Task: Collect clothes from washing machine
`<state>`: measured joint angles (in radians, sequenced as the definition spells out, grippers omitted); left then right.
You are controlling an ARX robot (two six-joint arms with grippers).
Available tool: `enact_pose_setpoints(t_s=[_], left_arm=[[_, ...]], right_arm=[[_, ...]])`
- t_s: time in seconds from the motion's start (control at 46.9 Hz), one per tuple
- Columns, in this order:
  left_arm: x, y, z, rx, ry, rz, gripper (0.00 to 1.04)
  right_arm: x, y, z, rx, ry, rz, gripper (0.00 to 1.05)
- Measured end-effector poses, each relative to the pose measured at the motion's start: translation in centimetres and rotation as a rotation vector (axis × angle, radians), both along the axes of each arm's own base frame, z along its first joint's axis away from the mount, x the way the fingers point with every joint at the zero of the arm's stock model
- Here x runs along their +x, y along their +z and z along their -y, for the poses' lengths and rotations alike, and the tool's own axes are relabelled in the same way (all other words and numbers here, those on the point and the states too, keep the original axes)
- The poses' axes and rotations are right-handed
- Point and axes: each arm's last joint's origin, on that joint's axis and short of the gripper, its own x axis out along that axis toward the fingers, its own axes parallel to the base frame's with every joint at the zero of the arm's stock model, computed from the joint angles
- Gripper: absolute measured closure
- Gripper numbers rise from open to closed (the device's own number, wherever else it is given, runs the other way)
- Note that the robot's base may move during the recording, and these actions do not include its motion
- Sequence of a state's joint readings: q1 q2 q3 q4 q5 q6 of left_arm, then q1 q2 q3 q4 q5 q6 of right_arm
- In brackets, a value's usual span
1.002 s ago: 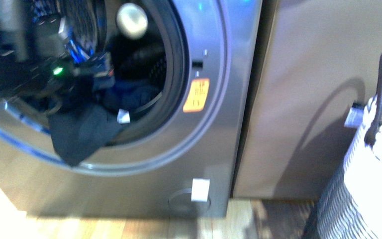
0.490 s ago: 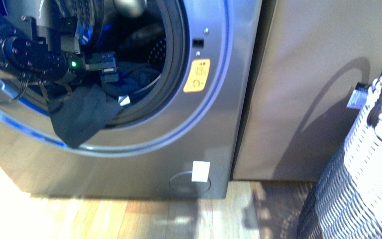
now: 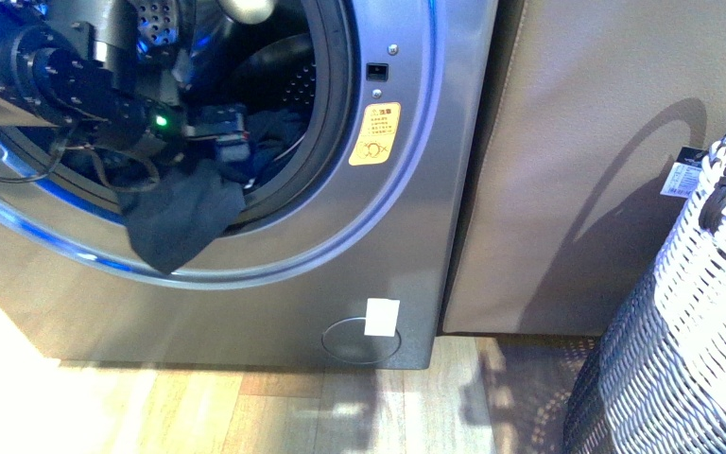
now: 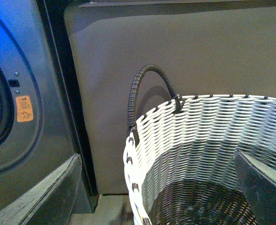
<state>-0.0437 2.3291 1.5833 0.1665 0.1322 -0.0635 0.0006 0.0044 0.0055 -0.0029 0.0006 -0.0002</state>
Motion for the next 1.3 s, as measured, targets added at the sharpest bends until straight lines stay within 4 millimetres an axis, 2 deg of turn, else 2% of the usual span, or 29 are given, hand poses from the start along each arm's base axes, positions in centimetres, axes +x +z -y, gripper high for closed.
enact_pose_setpoints(t_s=[0.426, 0.618, 0.874, 1.023, 1.173, 1.301], left_arm=[[-0.3, -0.3, 1.0, 0.112, -0.079, -0.071, 0.08], [-0.8, -0.4, 1.2, 0.151, -0.120, -0.086, 0.46], [-1.2, -0.2, 1.0, 0.183, -0.146, -0.092, 0.77], [-1.8, 0.1, 0.5, 0.168, -0.155, -0.071, 0.88], [-3.1, 0.2, 0.0, 0.144, -0.175, -0.048, 0.90], [-5.0, 0.6, -0.3, 0.124, -0.205, -0.027, 0.91]], right_arm=[[0.0, 0.0, 0.0, 0.000, 0.000, 0.000, 0.08], [0.0, 0.0, 0.0, 0.000, 0.000, 0.000, 0.08], [0.0, 0.0, 0.0, 0.000, 0.000, 0.000, 0.08], [0.0, 0.0, 0.0, 0.000, 0.000, 0.000, 0.08], [0.0, 0.0, 0.0, 0.000, 0.000, 0.000, 0.08], [0.0, 0.0, 0.0, 0.000, 0.000, 0.000, 0.08]])
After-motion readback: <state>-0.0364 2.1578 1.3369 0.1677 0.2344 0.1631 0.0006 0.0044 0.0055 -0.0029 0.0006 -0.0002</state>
